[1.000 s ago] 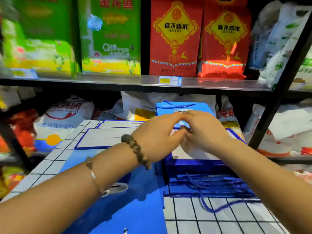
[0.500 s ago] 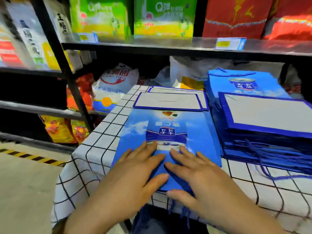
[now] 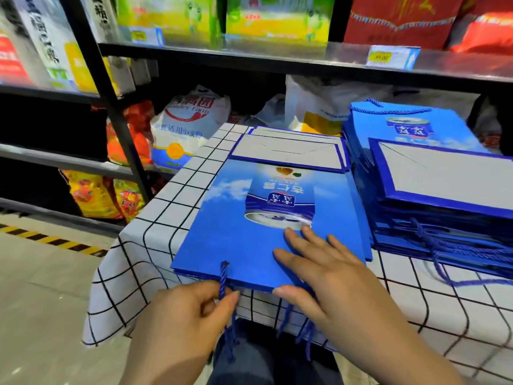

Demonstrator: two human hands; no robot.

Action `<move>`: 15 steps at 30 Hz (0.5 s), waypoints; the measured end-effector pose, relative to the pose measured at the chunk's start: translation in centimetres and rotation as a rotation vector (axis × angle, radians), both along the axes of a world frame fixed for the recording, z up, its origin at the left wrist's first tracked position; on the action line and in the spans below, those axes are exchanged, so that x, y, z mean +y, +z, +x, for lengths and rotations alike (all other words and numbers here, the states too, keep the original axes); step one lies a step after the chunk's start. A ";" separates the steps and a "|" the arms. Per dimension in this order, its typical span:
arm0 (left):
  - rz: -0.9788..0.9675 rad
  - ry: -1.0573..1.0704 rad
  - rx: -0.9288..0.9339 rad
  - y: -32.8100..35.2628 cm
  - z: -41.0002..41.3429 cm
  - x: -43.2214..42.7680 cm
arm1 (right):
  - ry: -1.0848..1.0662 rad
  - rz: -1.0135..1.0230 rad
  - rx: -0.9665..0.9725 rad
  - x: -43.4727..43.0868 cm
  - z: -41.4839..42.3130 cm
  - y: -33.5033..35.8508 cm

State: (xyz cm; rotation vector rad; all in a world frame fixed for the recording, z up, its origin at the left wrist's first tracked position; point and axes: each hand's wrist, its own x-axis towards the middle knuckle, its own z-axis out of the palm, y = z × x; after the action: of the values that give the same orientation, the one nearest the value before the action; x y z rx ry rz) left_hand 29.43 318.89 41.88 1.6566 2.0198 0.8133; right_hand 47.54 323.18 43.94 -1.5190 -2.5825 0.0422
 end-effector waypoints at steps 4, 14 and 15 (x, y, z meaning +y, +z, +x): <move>0.003 -0.072 -0.873 2.8 0.4 -0.1 | 0.010 -0.019 0.008 0.1 0.0 0.0; 0.056 -0.287 -1.254 6.9 3.7 4.4 | -0.016 -0.424 0.926 -0.4 1.5 1.3; 0.052 -0.284 -1.245 7.0 4.1 4.7 | 0.009 -0.442 0.943 -0.5 1.5 1.7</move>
State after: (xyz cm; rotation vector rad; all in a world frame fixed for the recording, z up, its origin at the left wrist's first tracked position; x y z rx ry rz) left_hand 33.56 323.55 48.93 0.9429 0.8734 1.3163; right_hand 49.06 322.68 45.59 -1.1533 -1.8508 1.0957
